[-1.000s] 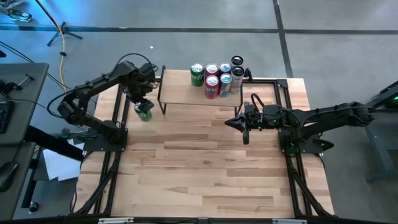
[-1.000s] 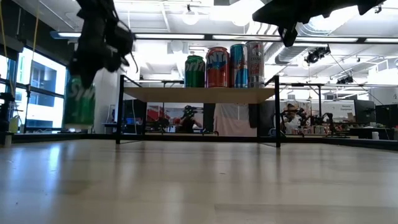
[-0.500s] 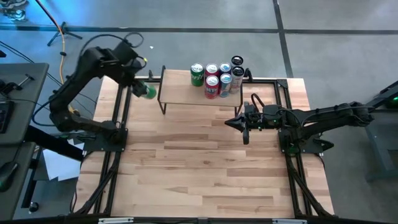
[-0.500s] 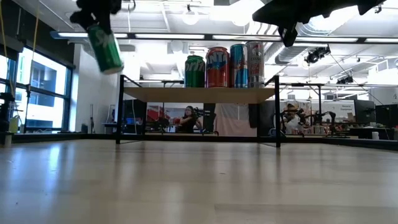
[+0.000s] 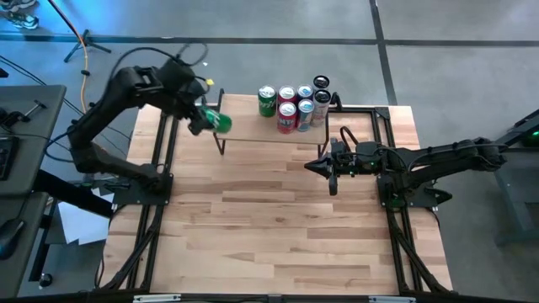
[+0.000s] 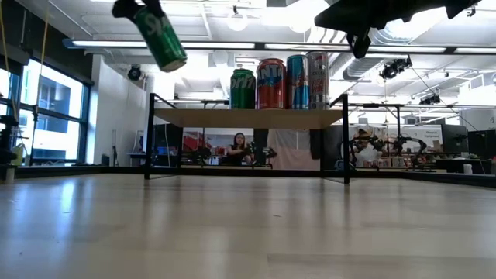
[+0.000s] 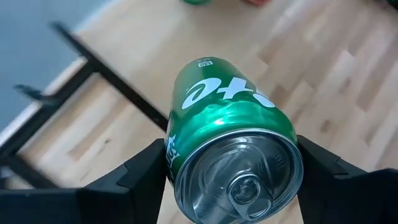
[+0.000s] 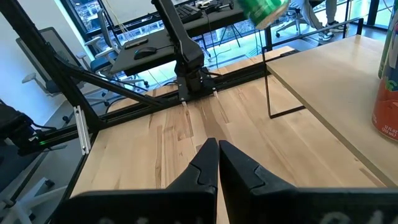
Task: Place canned beverage on shelf
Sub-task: Put the green soda can on the shelf aligned with the other green soda can
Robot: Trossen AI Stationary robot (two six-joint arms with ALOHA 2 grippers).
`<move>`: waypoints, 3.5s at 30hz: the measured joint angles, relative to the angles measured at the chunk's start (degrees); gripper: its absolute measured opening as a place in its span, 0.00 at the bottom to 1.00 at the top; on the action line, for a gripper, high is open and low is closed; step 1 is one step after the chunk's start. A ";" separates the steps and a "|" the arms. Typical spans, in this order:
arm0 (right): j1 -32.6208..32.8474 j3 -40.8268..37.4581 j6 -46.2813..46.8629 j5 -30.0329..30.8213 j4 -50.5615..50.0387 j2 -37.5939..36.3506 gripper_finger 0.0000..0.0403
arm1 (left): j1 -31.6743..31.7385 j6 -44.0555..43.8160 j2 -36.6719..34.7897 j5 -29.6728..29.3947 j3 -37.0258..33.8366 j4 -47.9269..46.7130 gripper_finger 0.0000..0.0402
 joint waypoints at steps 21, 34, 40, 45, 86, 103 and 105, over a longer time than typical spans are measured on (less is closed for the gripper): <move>0.02 0.01 0.49 0.00 0.03 0.00 0.00 | -4.38 2.04 21.26 -2.87 14.74 -5.75 0.58; 0.02 0.02 3.13 0.22 0.79 0.00 0.00 | -4.03 5.69 25.50 -2.83 15.12 -5.89 0.58; 0.02 0.00 3.10 3.20 0.79 0.00 0.00 | -4.10 5.69 26.07 -2.83 15.12 -5.84 0.58; 0.02 0.01 3.08 3.32 0.79 0.00 0.00 | -4.10 5.69 26.07 -2.83 15.12 -5.84 0.58; 0.02 0.02 3.69 3.25 0.75 0.00 0.00 | -4.10 4.01 25.92 -3.00 15.10 -5.85 0.61; 0.02 0.02 3.72 3.24 0.74 0.02 0.00 | -4.10 6.13 25.85 -3.02 15.08 -5.87 0.61; 0.02 0.02 3.72 3.23 0.75 0.02 0.00 | -4.10 6.57 25.85 -3.02 15.08 -5.87 0.61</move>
